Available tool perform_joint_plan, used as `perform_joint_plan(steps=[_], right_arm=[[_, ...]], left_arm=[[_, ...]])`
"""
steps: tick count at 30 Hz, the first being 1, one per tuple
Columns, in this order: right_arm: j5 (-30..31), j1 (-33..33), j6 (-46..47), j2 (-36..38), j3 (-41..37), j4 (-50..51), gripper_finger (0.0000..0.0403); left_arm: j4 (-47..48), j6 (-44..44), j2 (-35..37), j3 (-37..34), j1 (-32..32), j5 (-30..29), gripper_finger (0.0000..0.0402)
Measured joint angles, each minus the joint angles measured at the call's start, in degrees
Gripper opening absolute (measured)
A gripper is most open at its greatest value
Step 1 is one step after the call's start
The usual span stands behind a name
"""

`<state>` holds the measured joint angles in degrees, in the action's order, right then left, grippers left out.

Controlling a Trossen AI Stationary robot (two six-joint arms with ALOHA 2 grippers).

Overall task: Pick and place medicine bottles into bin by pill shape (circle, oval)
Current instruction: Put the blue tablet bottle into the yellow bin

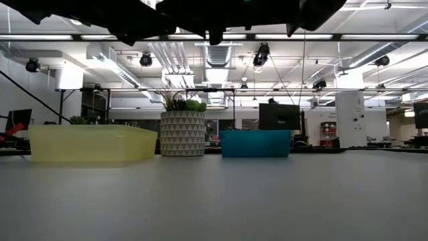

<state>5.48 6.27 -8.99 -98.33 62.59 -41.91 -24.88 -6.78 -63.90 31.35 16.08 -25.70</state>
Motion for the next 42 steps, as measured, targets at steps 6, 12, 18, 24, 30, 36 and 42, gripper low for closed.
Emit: perform_joint_plan(steps=[6,12,18,24,30,36,42], right_arm=[[0.08,0.01,-0.45,-0.04,-0.02,-0.29,0.0136],[0.08,0.01,-0.62,-0.04,-0.07,-0.11,0.0088],[0.06,0.09,-0.51,-0.02,-0.07,0.21,0.0087],[0.53,0.10,0.01,1.86,-0.11,6.19,0.0100],[0.57,-0.21,2.89,6.43,-0.13,20.86,0.0101],[0.71,-0.68,8.08,8.29,-0.13,35.14,0.0102],[3.62,-0.69,8.98,7.35,-0.16,38.44,0.0102]], left_arm=[[-0.10,-0.01,0.00,-0.01,0.01,-0.02,0.0085],[-0.11,-0.03,-0.06,-0.02,0.02,-0.08,0.0085],[-0.07,0.04,-0.06,-0.02,0.00,-0.08,0.0114],[2.58,0.03,0.53,-0.02,0.00,-0.08,0.0174],[7.98,0.17,3.10,-0.04,0.02,-0.06,0.0206],[5.95,0.12,3.86,-0.04,-0.11,0.78,0.0207],[-2.36,-0.07,-1.11,-0.04,-0.76,2.87,0.0208]])
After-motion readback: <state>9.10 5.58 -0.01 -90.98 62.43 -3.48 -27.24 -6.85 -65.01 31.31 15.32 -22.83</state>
